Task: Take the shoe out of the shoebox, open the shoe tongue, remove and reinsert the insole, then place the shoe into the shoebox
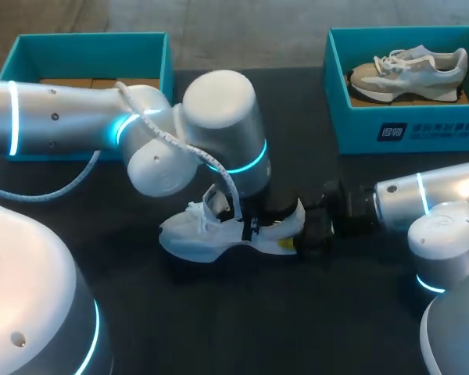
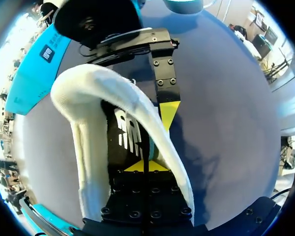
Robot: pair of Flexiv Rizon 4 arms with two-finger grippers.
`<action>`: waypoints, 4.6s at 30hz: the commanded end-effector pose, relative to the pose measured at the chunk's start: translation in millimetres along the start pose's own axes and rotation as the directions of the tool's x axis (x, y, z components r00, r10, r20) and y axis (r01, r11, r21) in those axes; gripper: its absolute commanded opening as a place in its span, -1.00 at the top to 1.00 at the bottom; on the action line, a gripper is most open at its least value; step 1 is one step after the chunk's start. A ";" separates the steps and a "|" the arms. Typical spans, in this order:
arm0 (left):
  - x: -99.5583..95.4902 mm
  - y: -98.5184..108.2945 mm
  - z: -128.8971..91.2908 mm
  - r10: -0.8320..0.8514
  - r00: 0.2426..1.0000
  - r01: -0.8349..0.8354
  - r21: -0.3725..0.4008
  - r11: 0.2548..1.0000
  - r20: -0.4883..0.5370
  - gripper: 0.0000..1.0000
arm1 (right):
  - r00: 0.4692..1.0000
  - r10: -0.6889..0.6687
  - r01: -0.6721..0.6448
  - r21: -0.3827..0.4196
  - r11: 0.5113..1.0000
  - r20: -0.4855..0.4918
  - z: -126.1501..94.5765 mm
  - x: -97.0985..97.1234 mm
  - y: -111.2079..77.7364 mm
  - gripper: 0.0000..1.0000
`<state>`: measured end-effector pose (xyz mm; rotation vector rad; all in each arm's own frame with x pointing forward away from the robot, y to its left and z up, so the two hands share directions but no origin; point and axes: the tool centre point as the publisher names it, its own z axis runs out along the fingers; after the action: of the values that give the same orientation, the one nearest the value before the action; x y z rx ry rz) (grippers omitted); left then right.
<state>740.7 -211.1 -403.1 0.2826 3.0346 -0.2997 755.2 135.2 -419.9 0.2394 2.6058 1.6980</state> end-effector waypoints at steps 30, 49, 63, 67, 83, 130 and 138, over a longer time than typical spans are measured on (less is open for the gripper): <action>-5.7 30.8 -52.0 -0.081 0.993 0.096 0.207 0.974 -0.083 1.00 | 1.000 0.001 -0.001 0.005 1.000 0.001 2.0 -1.7 -2.1 1.00; -1.9 -17.0 -32.6 0.048 0.990 -0.022 0.188 0.982 -0.135 1.00 | 1.000 0.001 -0.001 0.005 1.000 0.001 2.0 -1.7 -2.1 1.00; 1.5 -19.9 -4.1 0.069 0.982 -0.047 0.128 0.991 -0.176 1.00 | 1.000 0.001 -0.001 0.005 1.000 0.001 2.0 -1.7 -2.1 1.00; 6.1 -19.5 0.9 0.072 0.979 -0.051 0.113 0.992 -0.189 1.00 | 1.000 0.001 -0.001 0.005 1.000 0.001 2.0 -1.7 -2.1 1.00; 14.1 -12.3 6.7 0.074 0.977 -0.060 0.073 0.995 -0.198 0.34 | 1.000 0.001 -0.001 0.005 1.000 0.001 2.0 -1.7 -2.1 1.00; 9.2 9.4 46.9 0.110 0.993 -0.106 -0.089 0.990 0.044 1.00 | 1.000 0.001 -0.001 0.005 1.000 0.001 2.0 -1.7 -2.1 1.00; 3.5 17.5 21.1 0.045 0.999 -0.044 -0.040 0.998 0.024 1.00 | 1.000 0.001 -0.001 0.005 1.000 0.001 2.0 -1.7 -2.1 1.00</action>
<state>736.7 -210.7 -409.9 0.3337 2.9939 -0.2103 754.3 135.4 -421.1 0.2384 2.6055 1.6968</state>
